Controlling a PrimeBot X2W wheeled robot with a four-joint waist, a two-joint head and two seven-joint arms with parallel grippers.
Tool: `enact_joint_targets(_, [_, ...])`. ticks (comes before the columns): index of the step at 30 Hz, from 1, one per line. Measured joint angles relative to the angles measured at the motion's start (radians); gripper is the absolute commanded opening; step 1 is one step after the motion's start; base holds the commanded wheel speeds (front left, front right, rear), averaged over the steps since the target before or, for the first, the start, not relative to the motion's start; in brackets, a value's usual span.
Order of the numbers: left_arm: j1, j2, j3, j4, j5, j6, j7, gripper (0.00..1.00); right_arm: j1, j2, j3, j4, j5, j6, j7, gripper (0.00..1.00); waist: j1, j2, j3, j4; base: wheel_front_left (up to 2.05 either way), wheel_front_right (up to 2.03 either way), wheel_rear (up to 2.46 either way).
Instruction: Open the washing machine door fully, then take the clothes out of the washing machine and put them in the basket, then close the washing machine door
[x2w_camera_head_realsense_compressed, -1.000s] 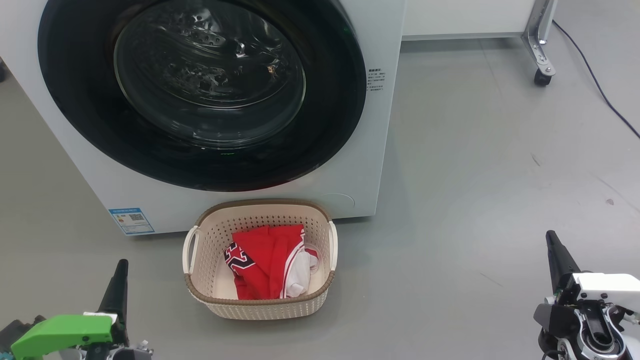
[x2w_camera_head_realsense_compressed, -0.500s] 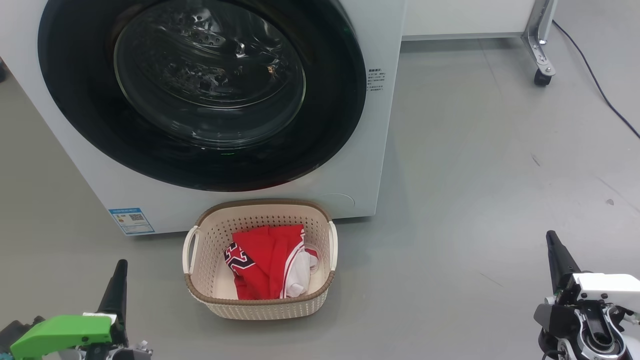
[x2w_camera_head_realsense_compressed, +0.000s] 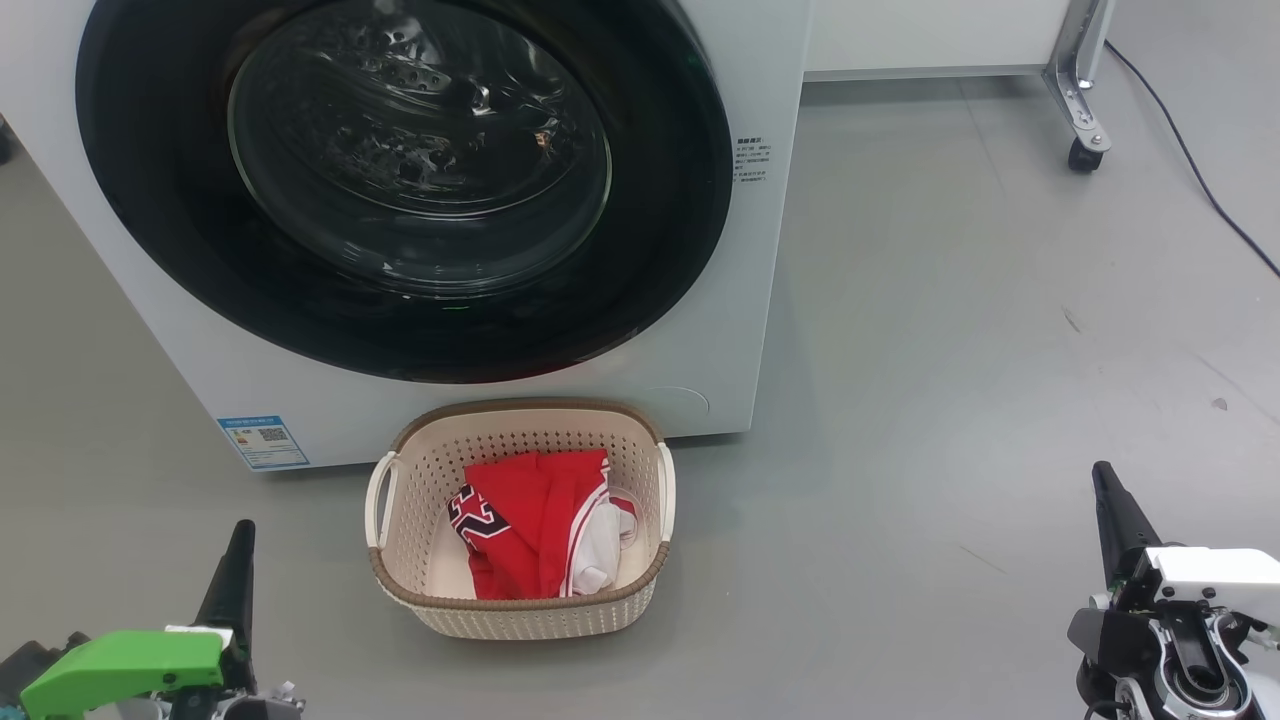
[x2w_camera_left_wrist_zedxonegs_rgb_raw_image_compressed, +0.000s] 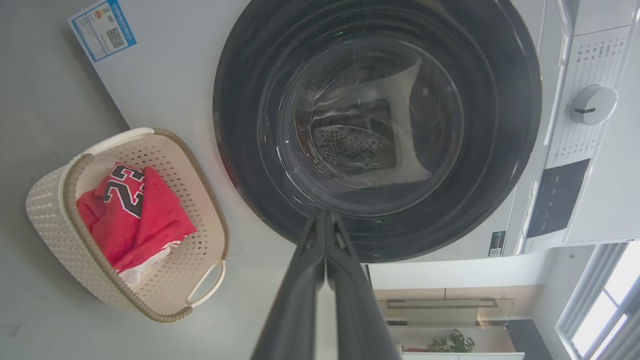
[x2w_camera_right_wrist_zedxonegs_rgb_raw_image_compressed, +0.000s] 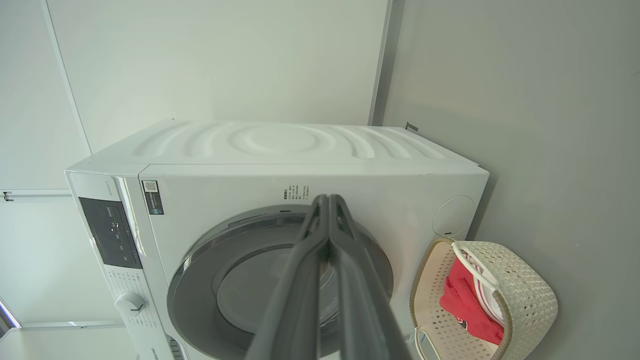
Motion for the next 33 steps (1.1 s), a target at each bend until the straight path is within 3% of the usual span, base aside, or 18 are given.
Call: enact_joint_targets(33, [-0.004,-0.001,0.006,0.005,0.0,0.0,0.004,0.0,0.0,0.002,-0.003,0.004,0.0,0.0,0.002,0.0,0.0,0.0,0.0,0.0,0.0,0.0,0.0])
